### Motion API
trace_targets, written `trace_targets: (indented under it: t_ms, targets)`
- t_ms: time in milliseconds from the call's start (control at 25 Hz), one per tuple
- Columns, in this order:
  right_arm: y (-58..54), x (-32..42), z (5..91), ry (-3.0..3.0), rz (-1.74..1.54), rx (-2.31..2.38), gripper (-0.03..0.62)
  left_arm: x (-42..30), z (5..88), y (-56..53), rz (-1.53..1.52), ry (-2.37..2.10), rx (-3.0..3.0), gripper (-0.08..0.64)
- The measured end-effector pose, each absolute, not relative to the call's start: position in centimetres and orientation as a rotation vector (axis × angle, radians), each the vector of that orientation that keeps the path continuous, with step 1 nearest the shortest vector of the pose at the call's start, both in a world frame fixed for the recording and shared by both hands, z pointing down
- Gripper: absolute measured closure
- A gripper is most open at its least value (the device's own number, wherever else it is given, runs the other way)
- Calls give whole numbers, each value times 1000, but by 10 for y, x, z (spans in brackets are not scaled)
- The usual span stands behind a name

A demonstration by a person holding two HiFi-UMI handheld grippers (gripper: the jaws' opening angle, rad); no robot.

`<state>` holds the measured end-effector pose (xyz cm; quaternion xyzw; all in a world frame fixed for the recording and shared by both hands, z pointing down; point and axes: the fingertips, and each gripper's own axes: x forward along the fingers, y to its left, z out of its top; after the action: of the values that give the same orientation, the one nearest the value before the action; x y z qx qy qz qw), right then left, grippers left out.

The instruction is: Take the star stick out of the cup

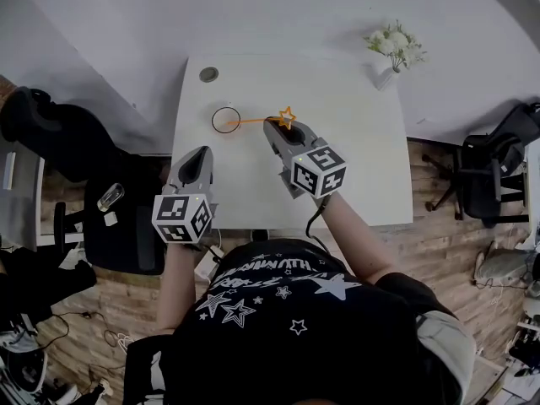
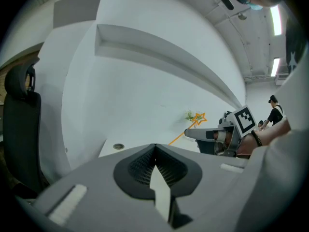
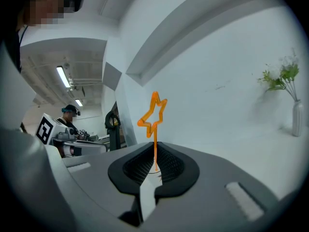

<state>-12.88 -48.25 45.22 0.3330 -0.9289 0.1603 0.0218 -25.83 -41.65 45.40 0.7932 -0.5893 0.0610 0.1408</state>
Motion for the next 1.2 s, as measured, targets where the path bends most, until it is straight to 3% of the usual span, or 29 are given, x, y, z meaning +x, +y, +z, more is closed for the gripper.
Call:
trace_targets:
  t_ms: [1200]
  targets:
    - [-361, -1, 437, -2883, 497, 1135, 560, -147, 442, -316, 185, -1639, 2379, 557]
